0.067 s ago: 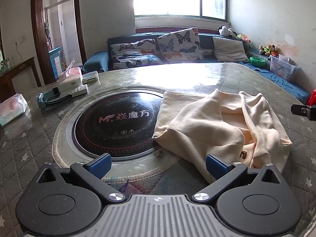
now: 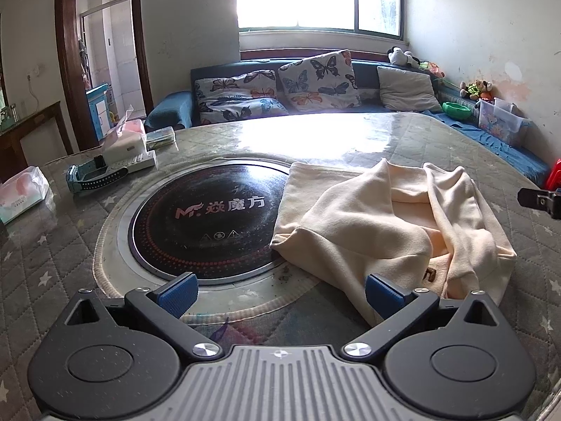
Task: Fold clothes
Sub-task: 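Move both grippers open toward the cream sweatshirt on the table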
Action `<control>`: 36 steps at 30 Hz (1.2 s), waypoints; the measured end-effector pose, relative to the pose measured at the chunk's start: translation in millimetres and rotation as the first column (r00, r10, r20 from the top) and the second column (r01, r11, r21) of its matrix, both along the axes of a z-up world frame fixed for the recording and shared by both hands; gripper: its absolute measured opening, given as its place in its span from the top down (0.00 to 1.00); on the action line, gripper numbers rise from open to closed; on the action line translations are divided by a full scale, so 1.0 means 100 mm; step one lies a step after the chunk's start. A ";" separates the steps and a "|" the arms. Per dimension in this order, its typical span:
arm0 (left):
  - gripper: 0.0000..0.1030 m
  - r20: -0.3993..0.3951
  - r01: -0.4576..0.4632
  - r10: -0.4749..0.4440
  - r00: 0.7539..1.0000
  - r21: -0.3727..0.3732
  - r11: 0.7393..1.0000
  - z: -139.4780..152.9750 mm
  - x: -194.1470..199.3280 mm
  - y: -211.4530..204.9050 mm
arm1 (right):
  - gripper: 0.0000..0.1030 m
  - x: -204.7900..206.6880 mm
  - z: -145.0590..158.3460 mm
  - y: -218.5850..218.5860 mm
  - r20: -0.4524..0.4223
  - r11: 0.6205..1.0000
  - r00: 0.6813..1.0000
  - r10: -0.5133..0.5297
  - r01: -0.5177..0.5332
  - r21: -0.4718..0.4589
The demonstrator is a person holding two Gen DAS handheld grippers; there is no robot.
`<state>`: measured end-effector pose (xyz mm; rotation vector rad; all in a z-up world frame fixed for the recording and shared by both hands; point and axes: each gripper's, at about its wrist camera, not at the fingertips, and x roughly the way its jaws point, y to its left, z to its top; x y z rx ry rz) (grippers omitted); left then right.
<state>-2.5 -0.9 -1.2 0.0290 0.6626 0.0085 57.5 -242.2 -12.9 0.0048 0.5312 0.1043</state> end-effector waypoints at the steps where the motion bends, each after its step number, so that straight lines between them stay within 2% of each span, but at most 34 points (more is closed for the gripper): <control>1: 0.00 0.001 0.003 -0.003 1.000 -0.001 1.000 -0.01 -0.01 0.00 | 0.00 0.00 0.00 0.00 -0.004 1.000 1.000 -0.001 0.001 -0.006; 3: 0.00 -0.001 0.002 -0.002 1.000 -0.001 1.000 0.02 -0.02 -0.02 | 0.00 0.00 0.00 0.00 -0.012 1.000 1.000 -0.002 0.002 -0.017; 5: 0.00 -0.001 0.006 -0.006 1.000 -0.002 1.000 0.06 -0.04 -0.01 | 0.00 -0.07 0.00 0.02 0.017 1.000 1.000 0.015 -0.015 -0.019; 7: 0.00 -0.001 0.009 -0.009 1.000 -0.005 1.000 0.05 -0.06 0.01 | 0.00 -0.11 0.01 0.19 -0.004 0.998 0.999 0.039 -0.039 -0.050; 9: 0.00 0.000 0.012 -0.012 1.000 0.000 1.000 0.06 -0.07 0.00 | 0.00 -0.23 0.04 0.30 0.013 0.997 0.999 0.048 -0.048 -0.056; 12: 0.00 0.002 0.011 -0.011 1.000 0.008 1.000 0.03 -0.15 -0.05 | 0.00 -0.46 0.06 0.17 0.040 0.996 0.995 0.089 -0.089 -0.004; 36: 0.00 0.013 0.017 -0.017 1.000 0.006 1.000 0.10 -0.39 -0.22 | 0.00 -0.77 0.12 0.29 0.014 0.988 0.989 0.149 -0.150 0.041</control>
